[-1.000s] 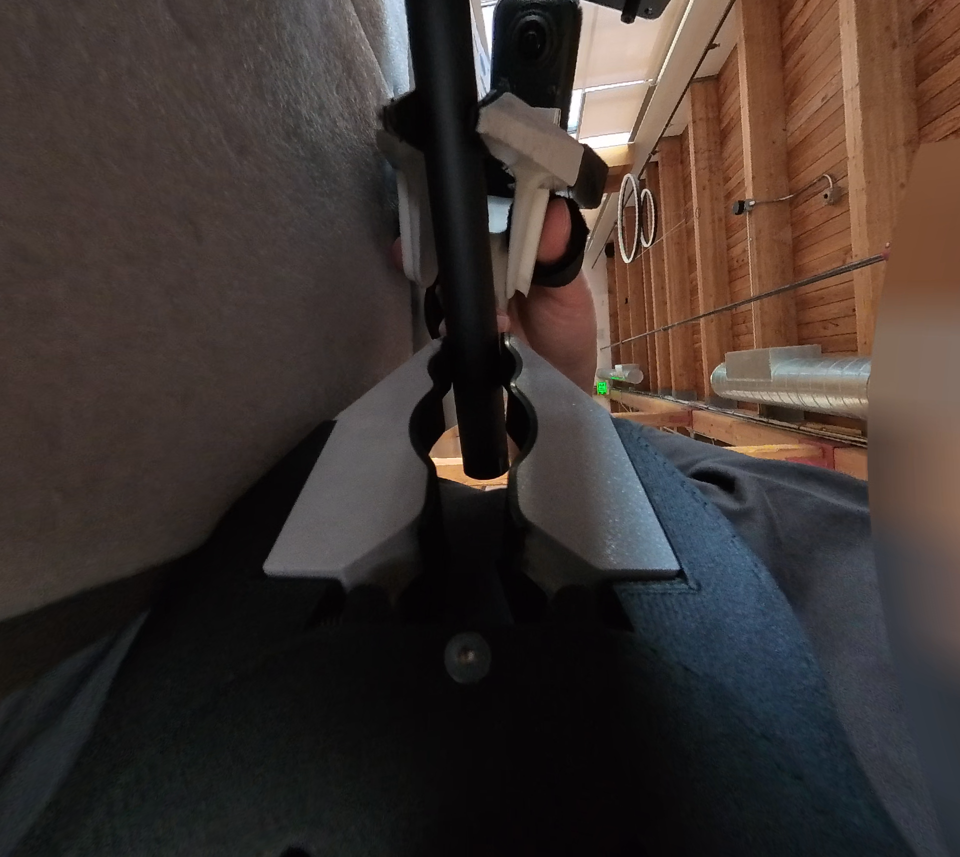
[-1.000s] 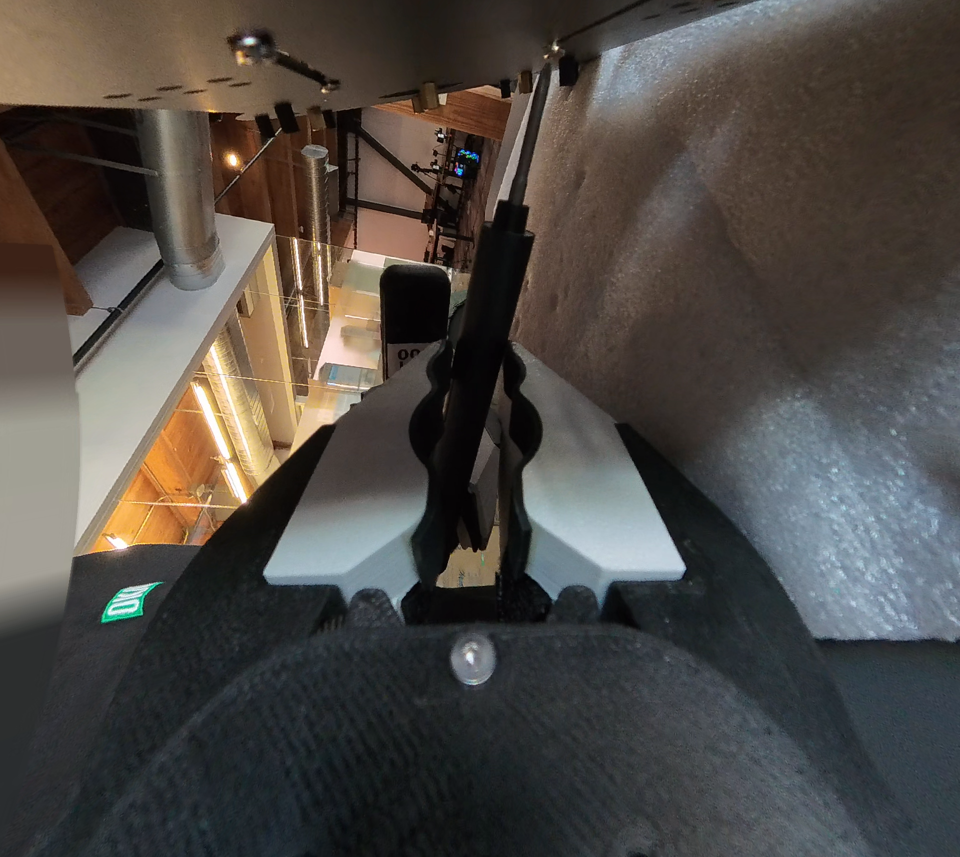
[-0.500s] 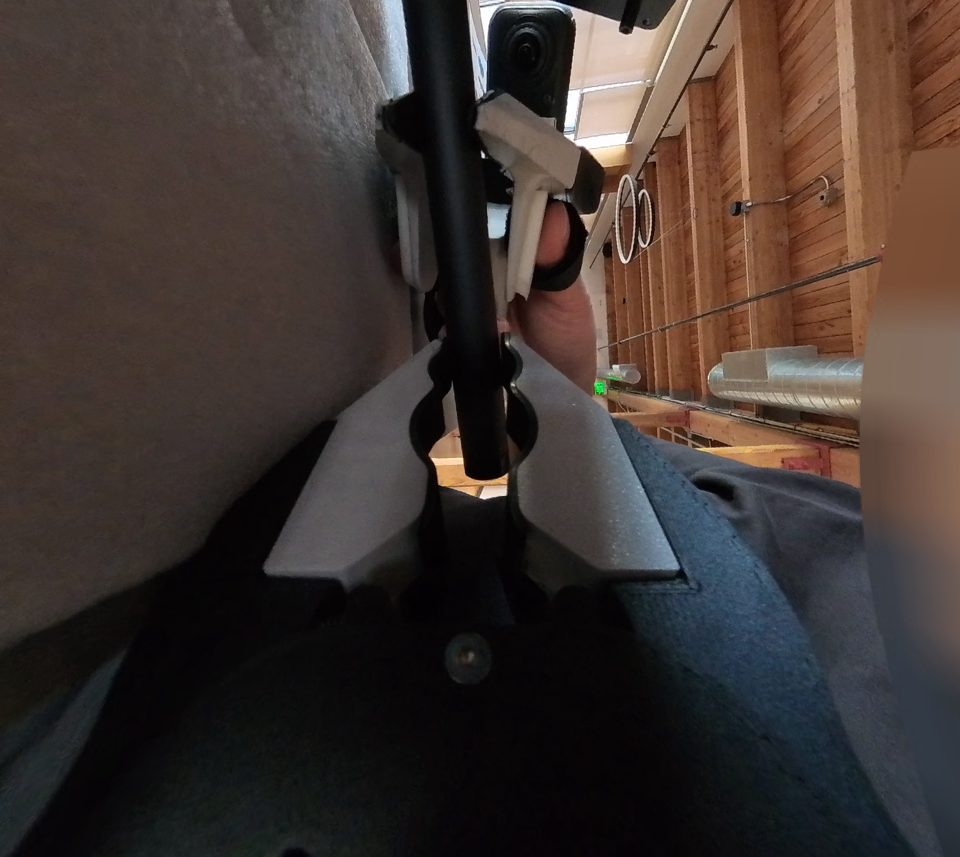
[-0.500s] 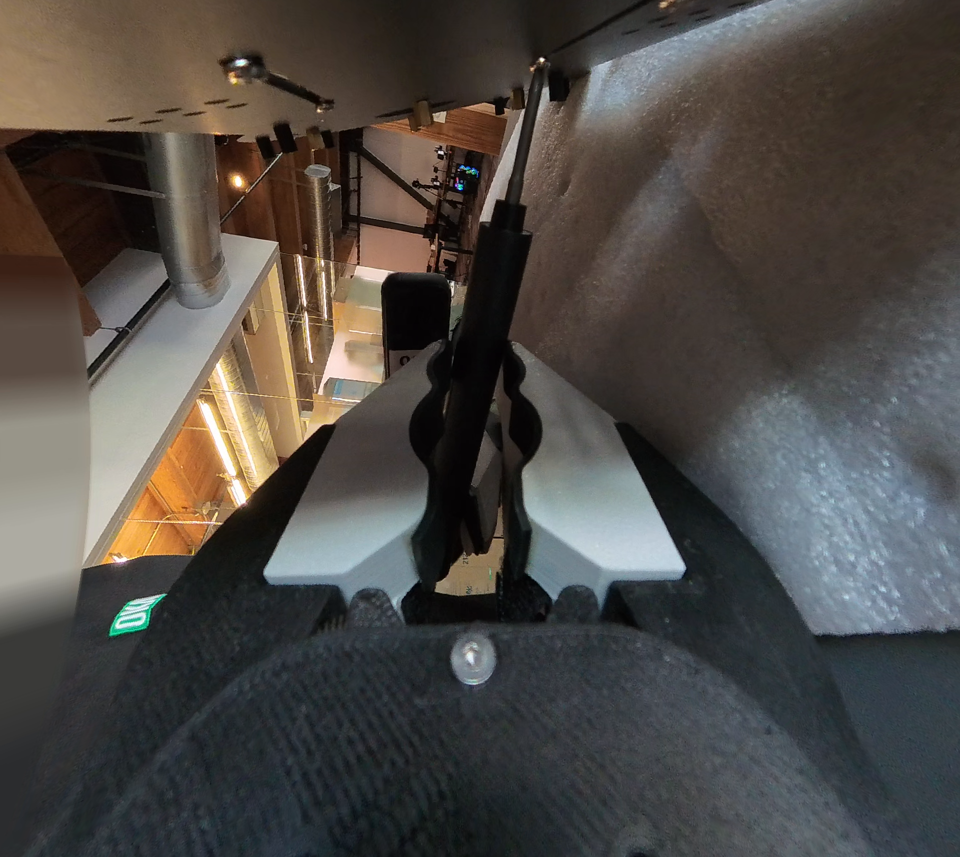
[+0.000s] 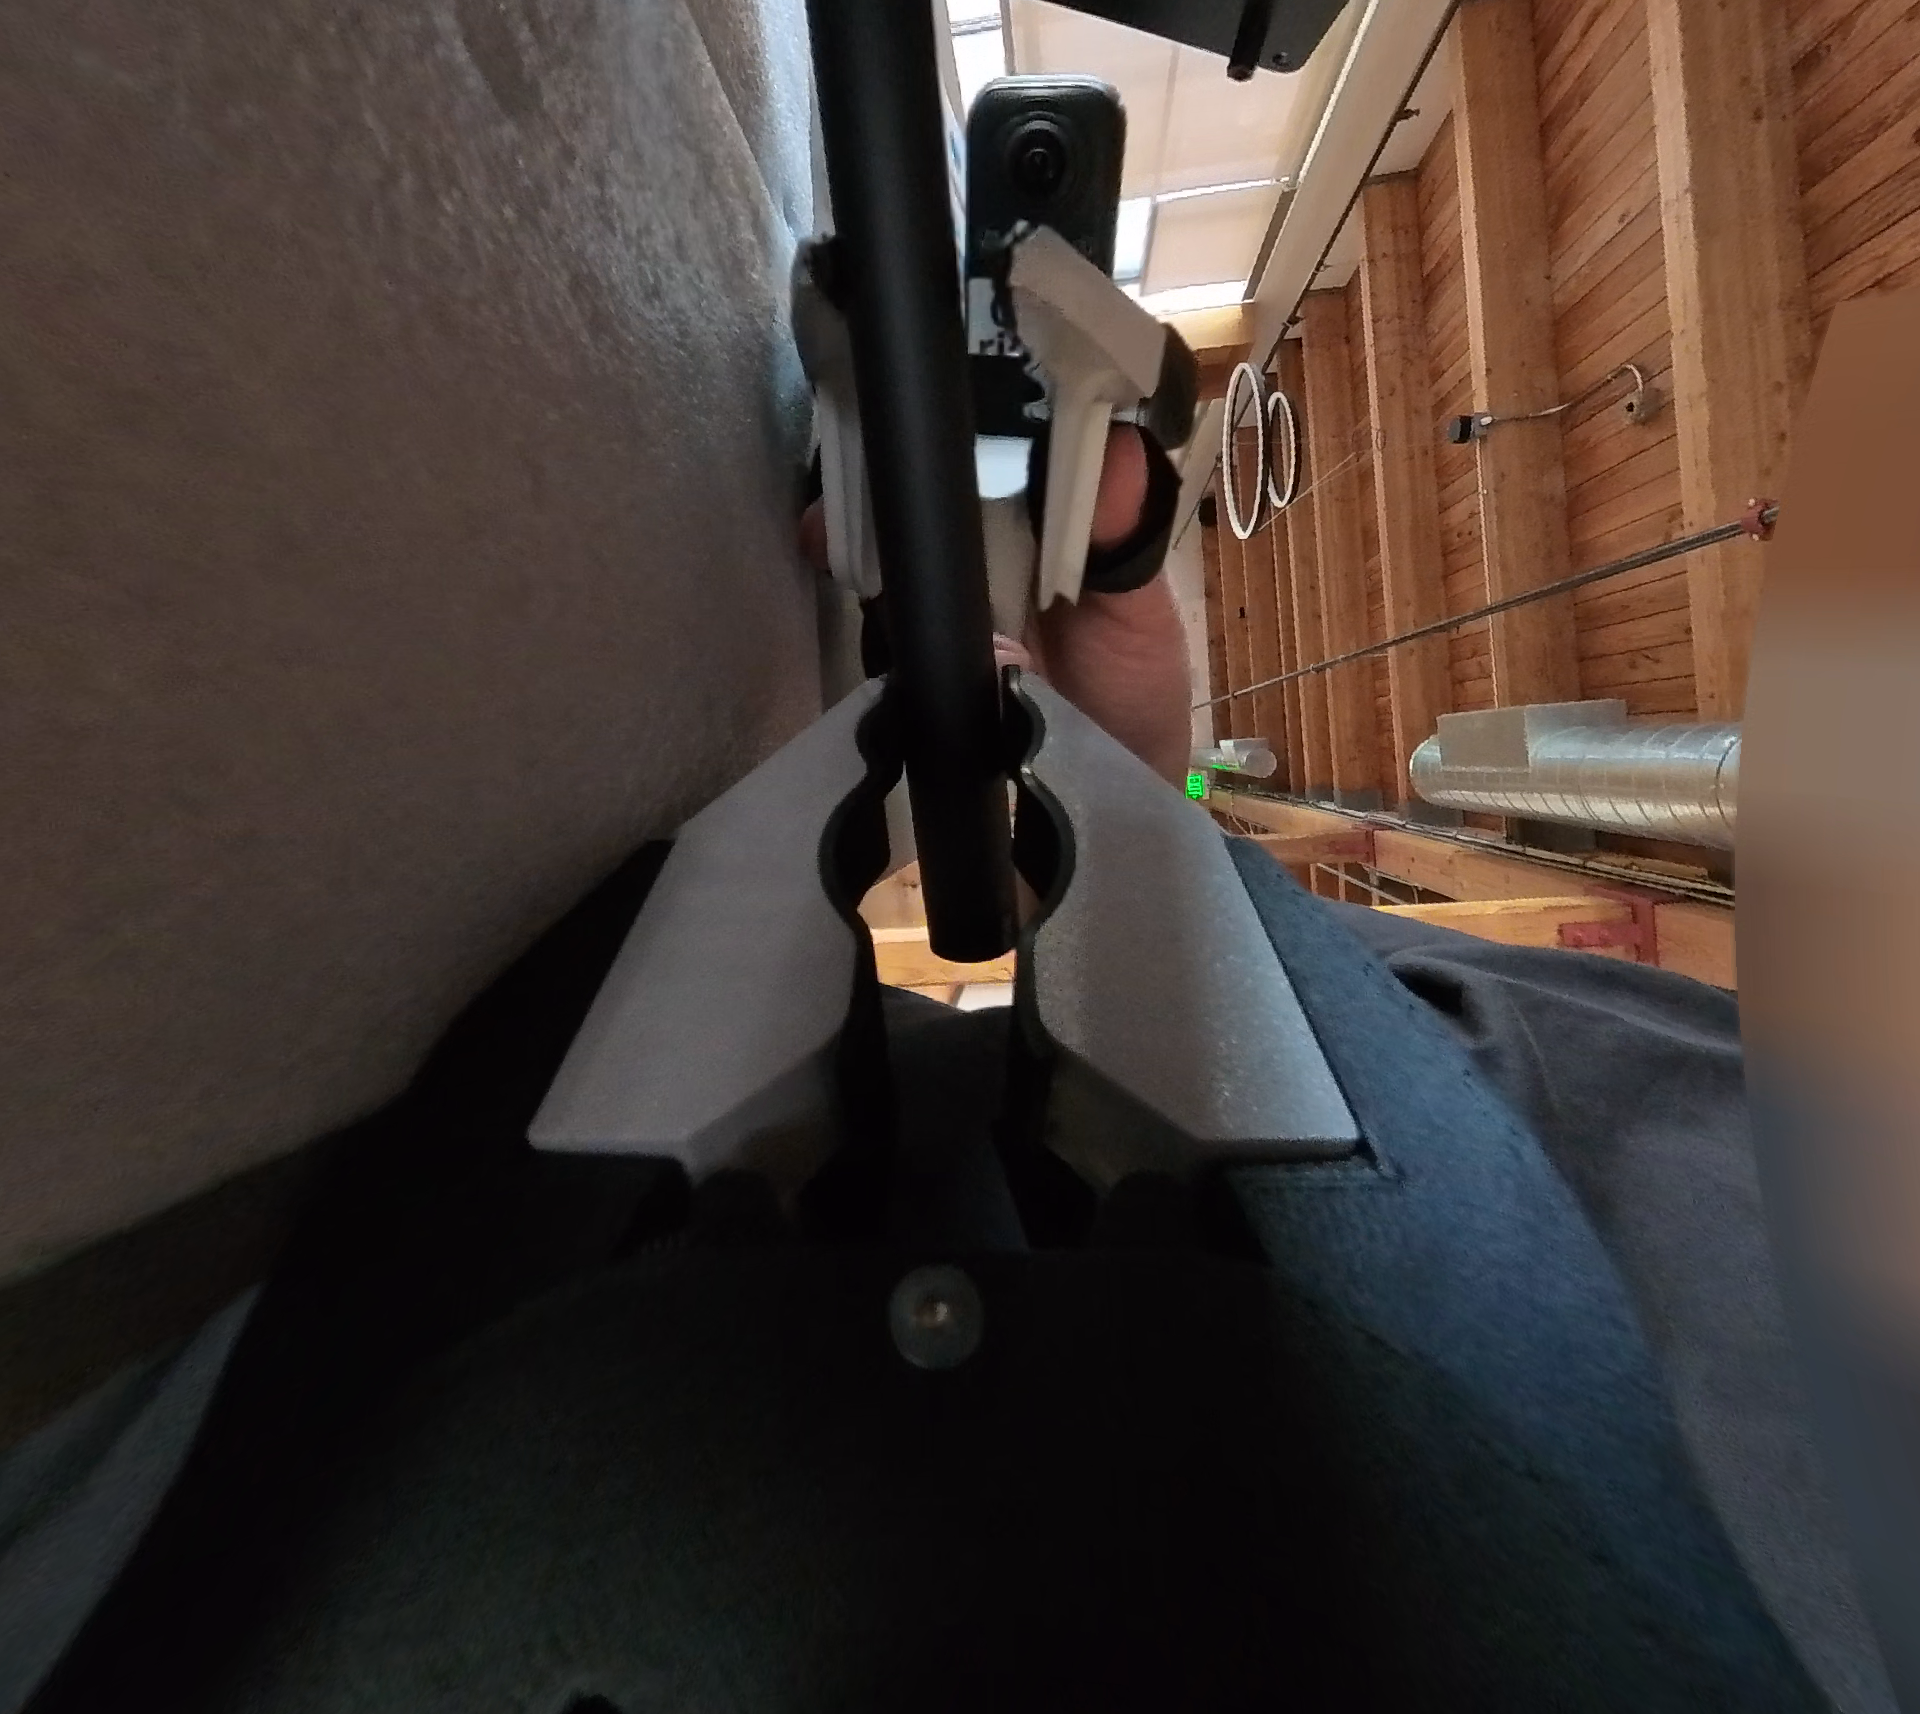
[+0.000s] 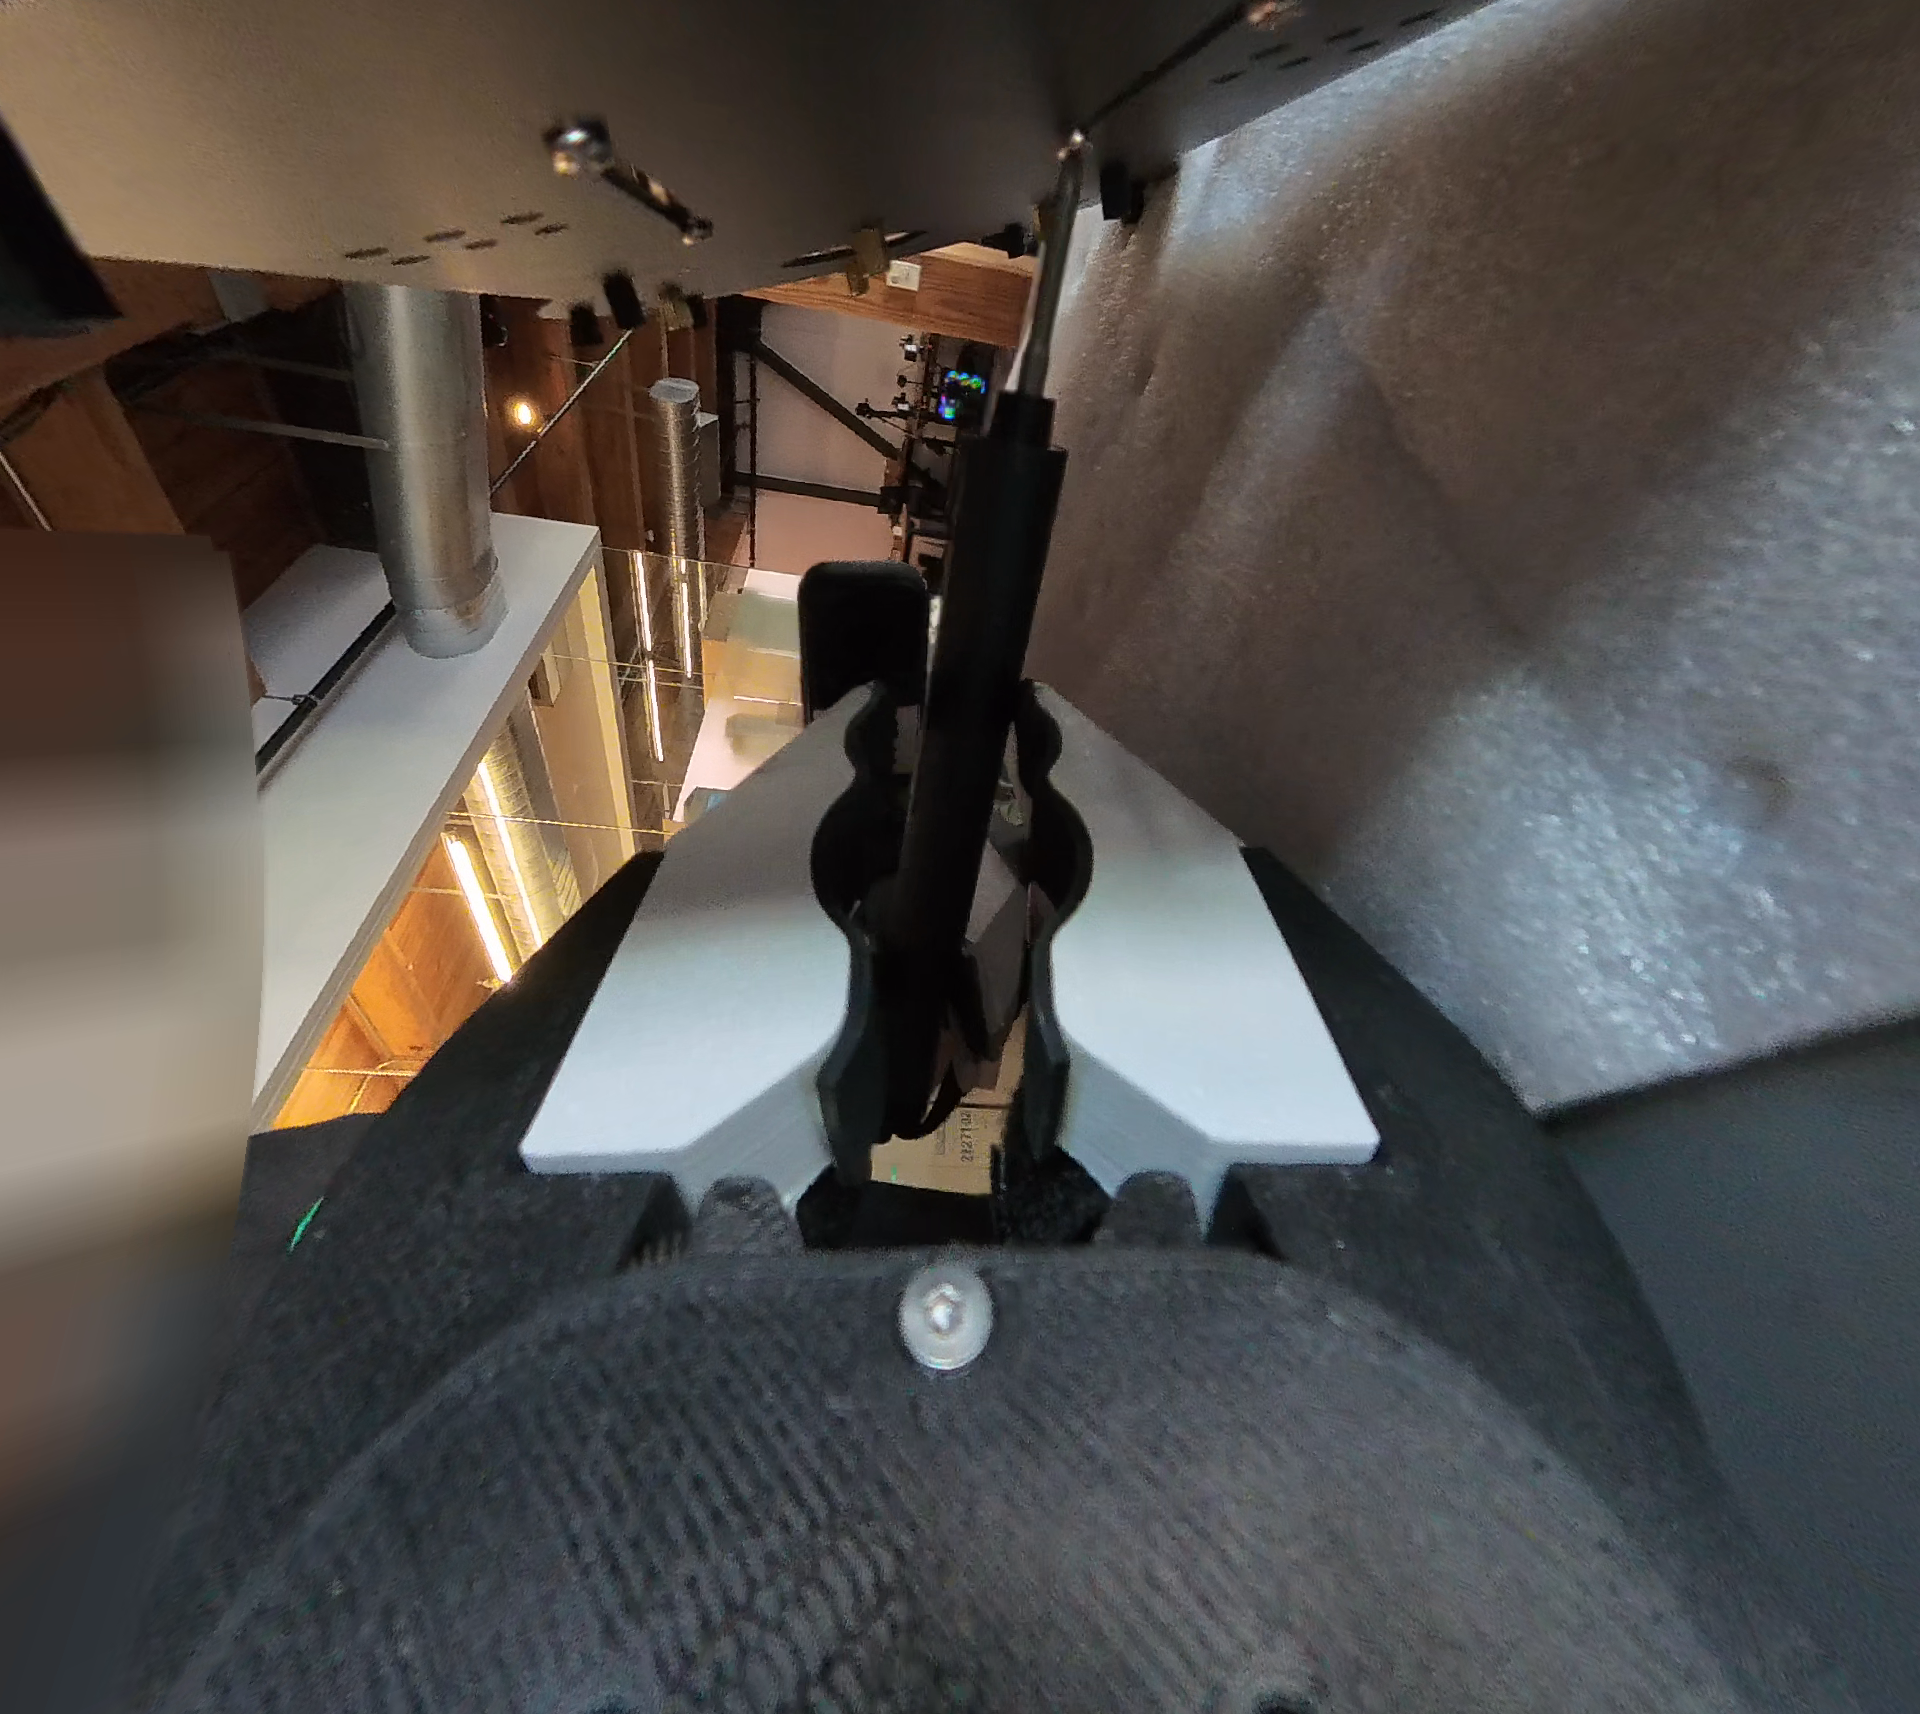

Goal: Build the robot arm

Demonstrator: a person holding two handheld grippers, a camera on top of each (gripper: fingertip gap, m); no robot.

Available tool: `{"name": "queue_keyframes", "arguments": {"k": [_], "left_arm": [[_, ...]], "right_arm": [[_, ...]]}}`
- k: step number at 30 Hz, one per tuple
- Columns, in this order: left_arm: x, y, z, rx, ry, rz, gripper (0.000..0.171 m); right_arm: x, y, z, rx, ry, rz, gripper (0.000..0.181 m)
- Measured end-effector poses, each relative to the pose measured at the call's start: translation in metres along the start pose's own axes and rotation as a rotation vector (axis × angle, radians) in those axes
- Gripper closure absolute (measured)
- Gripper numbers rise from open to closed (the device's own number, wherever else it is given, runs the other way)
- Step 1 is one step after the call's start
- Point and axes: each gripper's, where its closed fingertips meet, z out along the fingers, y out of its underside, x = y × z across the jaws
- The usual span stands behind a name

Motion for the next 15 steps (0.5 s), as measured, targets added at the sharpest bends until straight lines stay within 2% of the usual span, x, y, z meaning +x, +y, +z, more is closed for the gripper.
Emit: {"name": "queue_keyframes", "arguments": {"k": [15], "left_arm": [[0.0035, -0.0011, -0.0015, 0.003, 0.034, -0.023, 0.155]], "right_arm": [[0.0007, -0.0013, -0.0015, 0.004, -0.028, 0.026, 0.165]]}}
